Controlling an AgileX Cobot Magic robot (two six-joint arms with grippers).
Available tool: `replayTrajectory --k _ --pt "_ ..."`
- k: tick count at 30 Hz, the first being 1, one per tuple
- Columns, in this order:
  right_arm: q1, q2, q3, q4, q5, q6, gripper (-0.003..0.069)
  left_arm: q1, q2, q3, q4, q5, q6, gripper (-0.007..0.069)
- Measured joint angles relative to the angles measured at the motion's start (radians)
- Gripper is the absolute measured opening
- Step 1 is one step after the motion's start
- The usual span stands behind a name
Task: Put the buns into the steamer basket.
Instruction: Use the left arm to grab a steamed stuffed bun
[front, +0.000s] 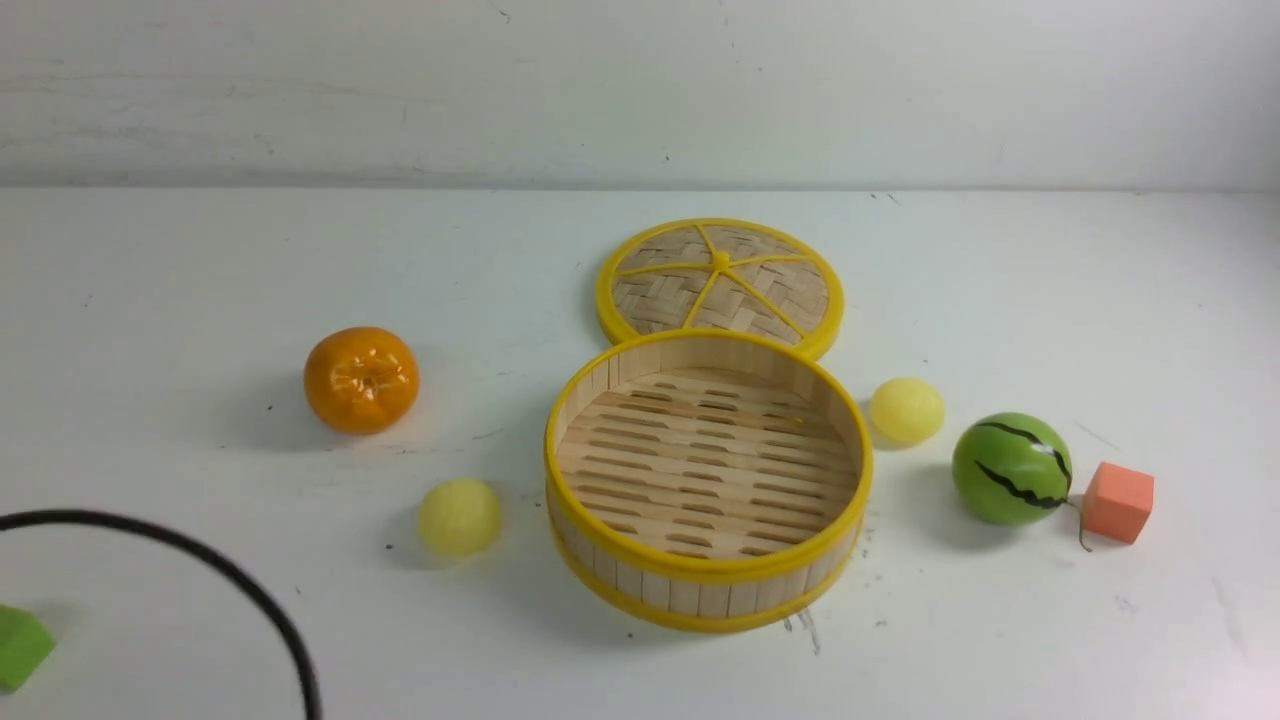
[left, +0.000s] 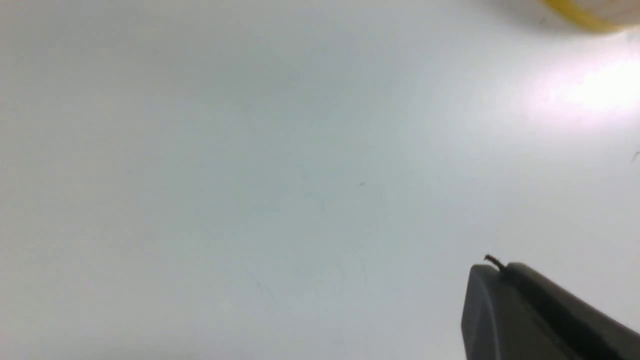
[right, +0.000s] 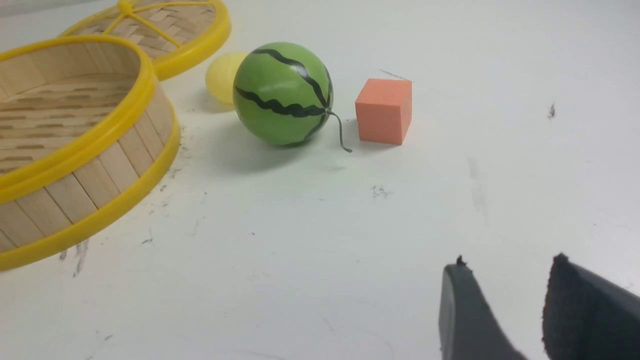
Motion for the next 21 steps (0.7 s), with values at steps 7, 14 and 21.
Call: replayTrajectory --k 7,14,21 --pt "0.000 0.000 0.000 0.000 0.000 0.000 0.0239 -0.030 0.363 -0.127 -0.079 -0.150 0.132 -0.0013" --pt "0.000 0.000 0.000 0.000 0.000 0.000 0.0239 -0.306 0.520 -0.300 -0.018 -0.220 0.068 -0.0013" --pt "0.000 0.000 0.000 0.000 0.000 0.000 0.0239 -0.359 0.737 -0.528 0.262 -0.158 -0.135 -0.0013"
